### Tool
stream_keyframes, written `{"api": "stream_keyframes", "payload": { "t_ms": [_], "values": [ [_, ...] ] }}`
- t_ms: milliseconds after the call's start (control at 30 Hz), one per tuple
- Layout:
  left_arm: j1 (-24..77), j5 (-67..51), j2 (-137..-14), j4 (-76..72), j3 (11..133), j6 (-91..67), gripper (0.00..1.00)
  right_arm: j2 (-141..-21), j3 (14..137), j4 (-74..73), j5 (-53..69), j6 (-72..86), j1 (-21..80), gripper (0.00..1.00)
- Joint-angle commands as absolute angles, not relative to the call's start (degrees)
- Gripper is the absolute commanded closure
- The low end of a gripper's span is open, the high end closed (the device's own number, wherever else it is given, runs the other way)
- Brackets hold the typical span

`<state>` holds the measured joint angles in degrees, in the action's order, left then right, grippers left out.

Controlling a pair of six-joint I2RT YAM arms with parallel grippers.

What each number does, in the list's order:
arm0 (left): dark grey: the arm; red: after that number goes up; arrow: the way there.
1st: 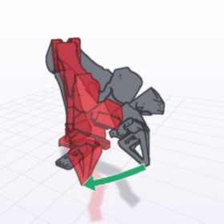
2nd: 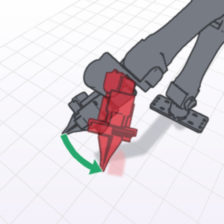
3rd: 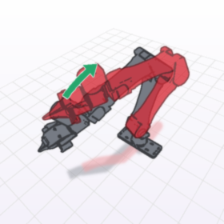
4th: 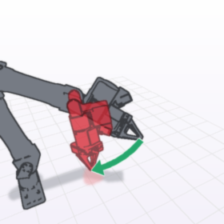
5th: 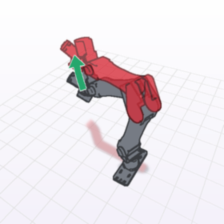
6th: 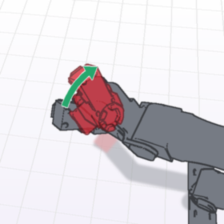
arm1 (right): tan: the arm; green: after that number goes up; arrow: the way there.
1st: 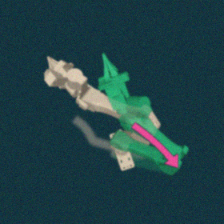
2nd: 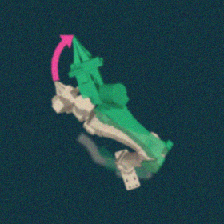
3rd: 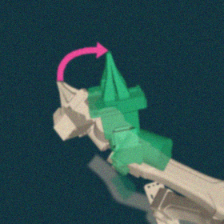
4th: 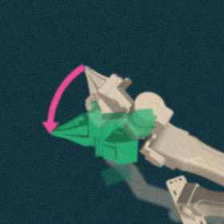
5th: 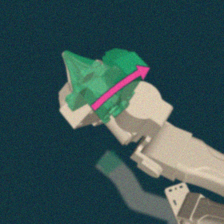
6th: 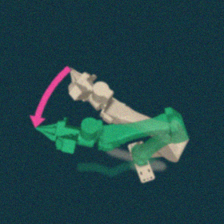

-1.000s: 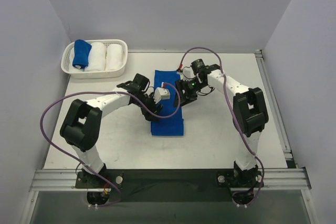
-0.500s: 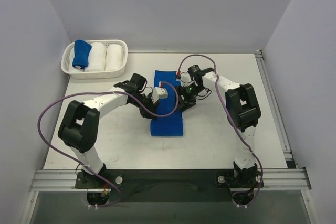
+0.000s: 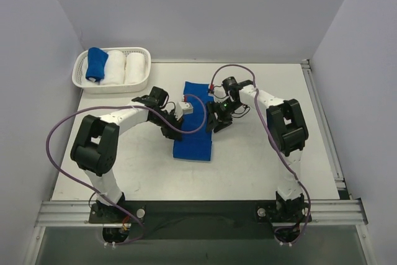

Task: Roll the towels
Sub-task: Roll the towel

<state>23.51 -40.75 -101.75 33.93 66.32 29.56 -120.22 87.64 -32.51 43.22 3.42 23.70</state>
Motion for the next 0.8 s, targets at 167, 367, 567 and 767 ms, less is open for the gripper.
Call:
{"api": "stream_keyframes", "payload": {
  "t_ms": [167, 367, 567, 767],
  "values": [
    [22.3, -40.5, -105.6, 30.2, 66.7, 28.0, 0.96, -113.1, 87.2, -35.8, 47.7, 3.2, 24.3, 0.57],
    [21.7, -39.4, -103.5, 29.7, 65.0, 26.6, 0.93, -112.1, 88.2, -35.3, 51.6, 4.8, 26.5, 0.64],
    [20.8, -40.7, -95.1, 29.2, 61.6, 27.0, 0.50, -116.2, 89.0, -35.1, 56.2, 6.7, 27.9, 0.67],
    [22.7, -35.7, -82.6, 27.9, 55.2, 36.3, 0.38, -118.9, 89.0, -32.9, 57.8, 9.0, 32.3, 0.68]
  ]
}}
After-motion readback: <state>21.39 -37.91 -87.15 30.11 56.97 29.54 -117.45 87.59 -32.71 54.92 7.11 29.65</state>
